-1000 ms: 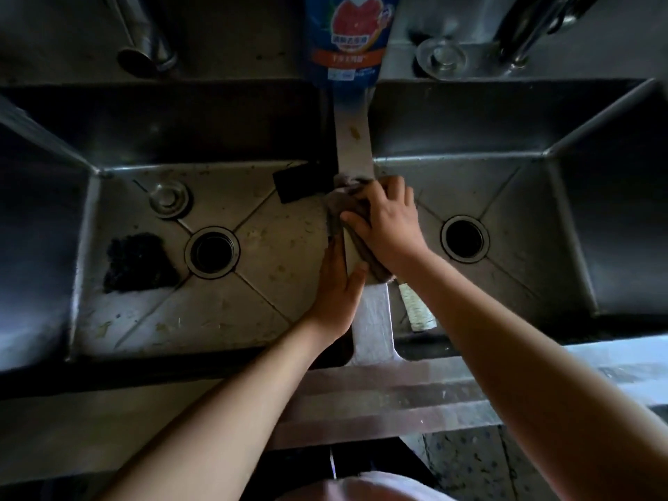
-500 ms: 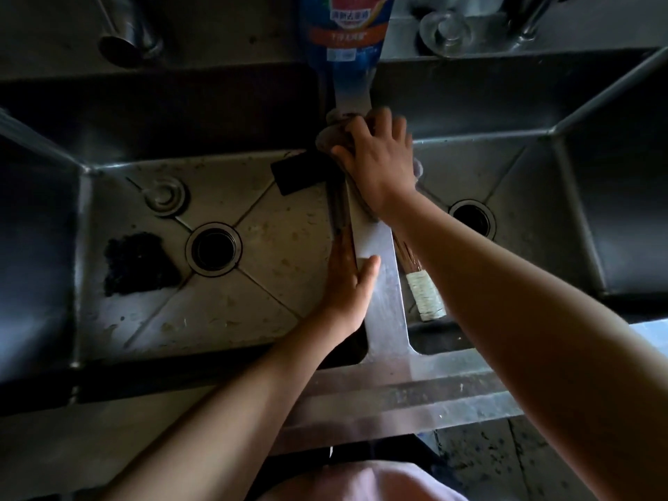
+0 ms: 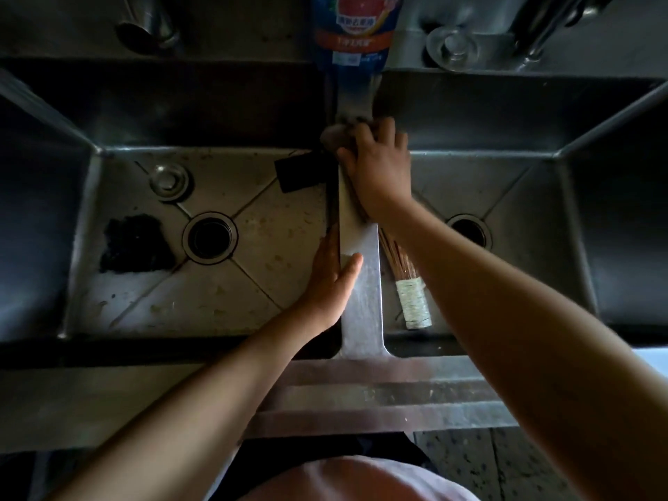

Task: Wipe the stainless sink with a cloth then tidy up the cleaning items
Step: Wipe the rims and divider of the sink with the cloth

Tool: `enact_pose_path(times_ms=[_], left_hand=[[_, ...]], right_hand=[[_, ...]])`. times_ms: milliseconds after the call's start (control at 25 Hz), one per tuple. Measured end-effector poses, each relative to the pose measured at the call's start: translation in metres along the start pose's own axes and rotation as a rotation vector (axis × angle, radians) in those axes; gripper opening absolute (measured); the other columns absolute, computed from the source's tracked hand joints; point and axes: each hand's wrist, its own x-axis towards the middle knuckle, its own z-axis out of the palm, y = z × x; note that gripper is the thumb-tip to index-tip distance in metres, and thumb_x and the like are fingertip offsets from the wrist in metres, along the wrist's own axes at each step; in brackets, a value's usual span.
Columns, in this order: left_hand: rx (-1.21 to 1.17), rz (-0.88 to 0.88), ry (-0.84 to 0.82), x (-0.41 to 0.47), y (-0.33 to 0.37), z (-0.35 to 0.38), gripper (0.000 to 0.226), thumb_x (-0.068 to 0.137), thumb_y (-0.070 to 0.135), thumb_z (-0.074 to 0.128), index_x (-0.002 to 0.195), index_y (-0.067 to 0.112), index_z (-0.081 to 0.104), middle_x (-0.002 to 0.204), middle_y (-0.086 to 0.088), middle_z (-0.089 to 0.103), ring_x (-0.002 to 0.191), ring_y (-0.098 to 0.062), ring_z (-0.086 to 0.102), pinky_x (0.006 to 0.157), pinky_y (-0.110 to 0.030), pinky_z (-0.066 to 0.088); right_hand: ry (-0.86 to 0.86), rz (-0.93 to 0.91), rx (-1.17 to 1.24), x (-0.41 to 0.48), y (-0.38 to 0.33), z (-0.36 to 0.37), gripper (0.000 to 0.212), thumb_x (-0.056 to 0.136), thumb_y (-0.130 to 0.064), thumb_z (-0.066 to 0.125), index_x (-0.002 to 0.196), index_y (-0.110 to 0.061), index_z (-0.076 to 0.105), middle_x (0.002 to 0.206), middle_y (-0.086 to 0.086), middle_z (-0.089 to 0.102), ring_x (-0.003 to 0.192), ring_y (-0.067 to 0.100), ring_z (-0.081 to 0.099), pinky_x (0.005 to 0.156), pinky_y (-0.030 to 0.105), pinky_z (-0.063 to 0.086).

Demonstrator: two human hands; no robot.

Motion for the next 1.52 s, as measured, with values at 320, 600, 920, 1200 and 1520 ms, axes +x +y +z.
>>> enact_pose_path(times_ms=[320,600,920,1200,1520], left_hand=[[0.037,0.102,-0.034,-0.001,0.001,-0.003,0.065,0.088,0.034,0.036,0.141,0.022,0.002,0.148,0.001,0.015,0.129,0.008,0.008,0.104,-0.002,0.003],[0.079,-0.019,-0.039,0.005,-0.013,-0.002,0.067,0.093,0.031,0.044,0.145,0.011,0.006,0.152,-0.006,0.012,0.126,0.002,0.006,0.091,0.010,-0.001],[0.036,0.054,-0.068,-0.002,0.003,-0.006,0.069,0.084,0.031,0.036,0.143,0.007,0.010,0.152,-0.012,0.016,0.138,-0.011,0.013,0.114,-0.019,0.007],[0.056,0.047,-0.053,-0.002,0.002,-0.006,0.063,0.086,0.035,0.036,0.137,0.025,-0.002,0.153,-0.011,0.009,0.136,-0.006,0.008,0.114,-0.021,0.005],[0.162,-0.081,-0.015,0.003,-0.014,0.000,0.067,0.094,0.035,0.039,0.146,0.014,0.002,0.155,-0.008,0.002,0.142,-0.015,0.002,0.099,-0.001,-0.007]], right_hand=[[-0.041,-0.053,-0.104,-0.047,-0.009,0.001,0.038,0.091,-0.044,0.044,0.121,-0.022,0.051,0.133,0.015,0.039,0.114,0.039,0.036,0.093,0.049,0.034],[0.038,0.022,-0.076,0.046,-0.005,0.006,0.038,0.090,-0.045,0.041,0.124,-0.027,0.047,0.137,0.010,0.036,0.118,0.034,0.035,0.092,0.044,0.035],[0.026,0.098,0.114,-0.033,0.001,0.005,0.042,0.089,-0.042,0.046,0.128,-0.027,0.044,0.133,0.011,0.036,0.113,0.035,0.037,0.090,0.043,0.038],[-0.028,-0.019,-0.047,-0.033,-0.009,0.001,0.037,0.091,-0.046,0.043,0.121,-0.026,0.051,0.134,0.010,0.040,0.115,0.036,0.034,0.094,0.047,0.034],[0.051,0.019,-0.017,0.052,0.002,0.010,0.042,0.090,-0.044,0.042,0.127,-0.024,0.045,0.137,0.012,0.035,0.118,0.034,0.035,0.095,0.042,0.034]])
